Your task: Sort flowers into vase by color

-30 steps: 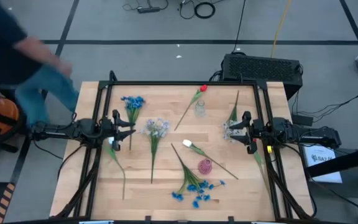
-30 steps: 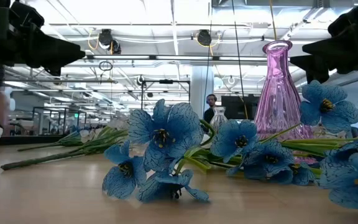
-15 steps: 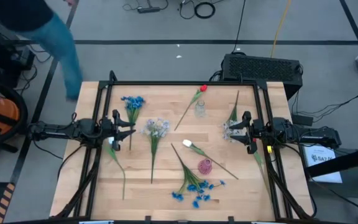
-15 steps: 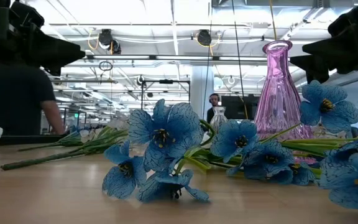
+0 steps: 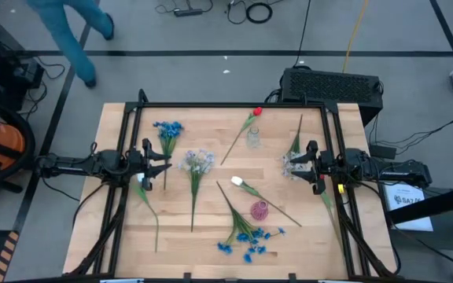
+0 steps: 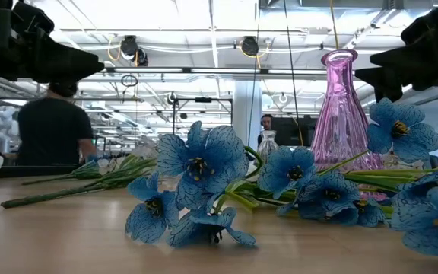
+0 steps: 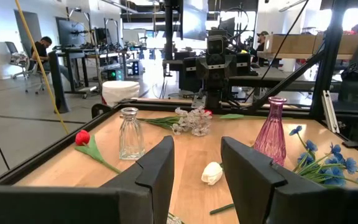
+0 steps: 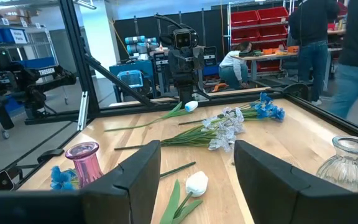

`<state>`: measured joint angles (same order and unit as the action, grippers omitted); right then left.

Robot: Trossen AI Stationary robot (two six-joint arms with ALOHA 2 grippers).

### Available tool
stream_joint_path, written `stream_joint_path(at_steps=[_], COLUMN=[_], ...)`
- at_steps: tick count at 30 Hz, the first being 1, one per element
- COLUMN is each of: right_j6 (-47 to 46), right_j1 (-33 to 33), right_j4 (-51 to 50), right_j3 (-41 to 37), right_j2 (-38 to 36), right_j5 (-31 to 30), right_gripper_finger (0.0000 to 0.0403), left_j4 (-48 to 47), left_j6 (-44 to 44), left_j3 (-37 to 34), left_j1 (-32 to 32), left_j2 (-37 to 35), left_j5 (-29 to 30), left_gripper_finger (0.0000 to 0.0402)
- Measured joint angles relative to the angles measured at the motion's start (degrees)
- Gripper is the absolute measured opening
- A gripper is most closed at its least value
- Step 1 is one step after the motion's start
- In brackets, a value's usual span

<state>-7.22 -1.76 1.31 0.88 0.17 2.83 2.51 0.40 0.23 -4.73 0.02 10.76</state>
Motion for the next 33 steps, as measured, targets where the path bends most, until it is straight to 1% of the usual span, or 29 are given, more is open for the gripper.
stream_joint_path(at_steps=[10, 16, 19, 23, 25, 30, 33], right_j6=[-11.1, -10.5, -9.4, -11.8, -13.4, -16.6, -18.7], right_j1=[0.0, 0.0, 0.0, 0.0, 0.0, 0.0, 0.0], right_j4=[0.3, 0.4, 1.0, 1.6, 1.6, 1.6, 1.9], right_j3=[0.0, 0.0, 0.0, 0.0, 0.0, 0.0, 0.0], right_j2=[0.0, 0.0, 0.0, 0.0, 0.0, 0.0, 0.3], right_j5=[0.0, -5.6, -9.9, -14.2, -15.1, -15.0, -17.4], right_gripper_finger=[0.0196, 0.0196, 0.0196, 0.0196, 0.0196, 0.0196, 0.0196], left_j4=[0.0, 0.0, 0.0, 0.0, 0.0, 0.0, 0.0], left_j6=[0.0, 0.0, 0.0, 0.0, 0.0, 0.0, 0.0], left_j3=[0.0, 0.0, 0.0, 0.0, 0.0, 0.0, 0.0], left_j1=[0.0, 0.0, 0.0, 0.0, 0.0, 0.0, 0.0], left_j2=[0.0, 0.0, 0.0, 0.0, 0.0, 0.0, 0.0], left_j5=[0.0, 0.0, 0.0, 0.0, 0.0, 0.0, 0.0], left_gripper_finger=[0.0138, 0.0138, 0.0138, 0.0138, 0.0138, 0.0138, 0.0138])
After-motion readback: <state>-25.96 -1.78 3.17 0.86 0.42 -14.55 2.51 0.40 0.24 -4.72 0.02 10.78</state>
